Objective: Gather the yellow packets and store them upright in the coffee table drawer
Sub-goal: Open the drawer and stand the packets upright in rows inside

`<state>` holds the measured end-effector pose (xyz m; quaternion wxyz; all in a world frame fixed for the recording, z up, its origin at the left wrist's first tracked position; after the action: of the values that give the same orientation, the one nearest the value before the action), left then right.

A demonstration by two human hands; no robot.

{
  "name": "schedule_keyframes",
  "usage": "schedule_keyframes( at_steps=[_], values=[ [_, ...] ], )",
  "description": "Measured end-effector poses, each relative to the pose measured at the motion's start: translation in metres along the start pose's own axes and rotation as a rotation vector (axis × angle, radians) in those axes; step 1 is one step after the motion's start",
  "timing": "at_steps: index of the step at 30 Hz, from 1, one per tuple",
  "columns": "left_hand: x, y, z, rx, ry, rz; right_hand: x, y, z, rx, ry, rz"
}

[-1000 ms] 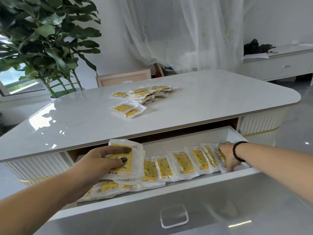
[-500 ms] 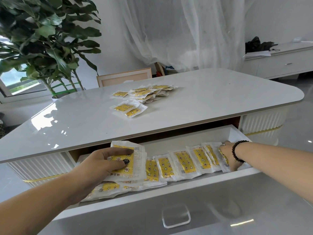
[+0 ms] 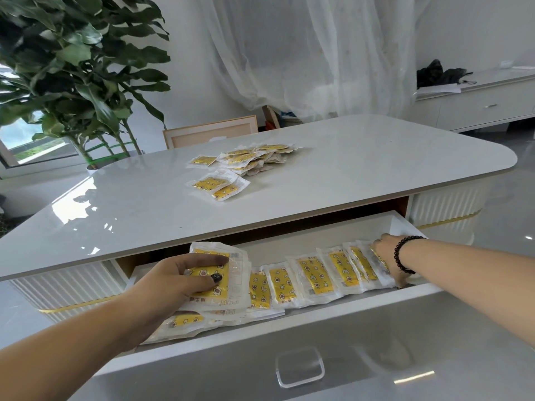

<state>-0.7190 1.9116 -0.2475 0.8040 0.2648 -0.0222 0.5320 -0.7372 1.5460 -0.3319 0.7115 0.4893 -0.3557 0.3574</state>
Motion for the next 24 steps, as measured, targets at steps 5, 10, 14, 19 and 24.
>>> schedule_keyframes(
  at_steps=[5,10,14,19,24],
  values=[
    [-0.003,0.004,0.004,-0.019,0.045,-0.069,0.008,0.015,-0.004,-0.019,-0.069,-0.041],
    [-0.010,0.012,0.018,-0.106,0.103,-0.138,0.044,0.036,-0.022,0.052,-0.312,0.190],
    [-0.015,0.018,0.025,-0.102,0.099,-0.135,0.095,0.075,-0.070,0.288,-1.255,0.275],
    [-0.016,0.029,0.031,-0.161,0.049,-0.065,0.131,0.113,-0.115,0.418,-1.504,0.135],
    [-0.009,0.033,0.033,-0.193,0.154,0.048,0.128,0.117,-0.139,0.338,-1.711,0.134]
  ],
)
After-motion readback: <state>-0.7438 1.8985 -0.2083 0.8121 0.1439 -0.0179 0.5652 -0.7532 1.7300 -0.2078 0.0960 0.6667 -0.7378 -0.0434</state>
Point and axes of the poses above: each hand's wrist, its own y-axis away from the middle knuckle, its own x-axis out of the back of the hand, z = x × y, the point moved 4 cm from there along -y, towards the middle knuckle, and after that the axes turned 5 degrees about x, right-handed, at the moved point
